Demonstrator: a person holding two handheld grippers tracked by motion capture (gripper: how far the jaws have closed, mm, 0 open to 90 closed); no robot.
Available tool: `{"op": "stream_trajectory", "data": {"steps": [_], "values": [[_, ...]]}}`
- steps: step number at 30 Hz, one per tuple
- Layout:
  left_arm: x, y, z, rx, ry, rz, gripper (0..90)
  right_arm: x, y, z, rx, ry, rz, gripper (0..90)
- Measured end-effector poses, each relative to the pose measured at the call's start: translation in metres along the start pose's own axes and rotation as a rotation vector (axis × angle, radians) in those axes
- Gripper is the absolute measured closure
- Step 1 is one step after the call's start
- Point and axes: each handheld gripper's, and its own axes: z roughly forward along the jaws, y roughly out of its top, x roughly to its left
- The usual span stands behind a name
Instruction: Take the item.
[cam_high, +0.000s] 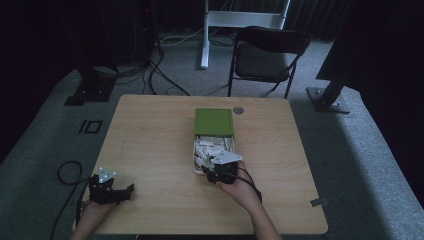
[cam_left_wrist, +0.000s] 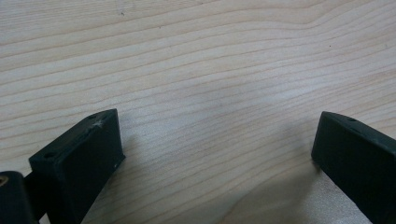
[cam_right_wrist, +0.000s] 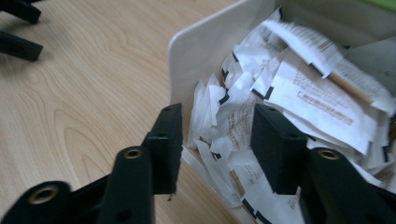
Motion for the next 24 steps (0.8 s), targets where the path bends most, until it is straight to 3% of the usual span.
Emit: {"op": "stream_trajectory", "data": {"steps": [3, 13, 15, 19, 24], "values": [[0.000, 0.000, 0.000, 0.000, 0.000, 0.000, 2.7, 0.000, -0.001, 0.007, 0.023, 0.009, 0.006, 60.4], [0.000, 0.000, 0.000, 0.000, 0.000, 0.000, 2.7, -0.005, 0.001, 0.014, 0.026, -0.011, 0.058, 62.1], [0.000, 0.000, 0.000, 0.000, 0.000, 0.000, 2.7, -0.006, 0.002, 0.016, 0.036, -0.012, 0.041, 64.7], [0.000, 0.000, 0.000, 0.000, 0.000, 0.000, 2.7, -0.008, 0.000, 0.021, 0.046, -0.013, 0.051, 70.0], [0.000, 0.000, 0.000, 0.000, 0.000, 0.000, 2.7, -0.010, 0.000, 0.017, 0.030, -0.039, 0.066, 82.7]]}}
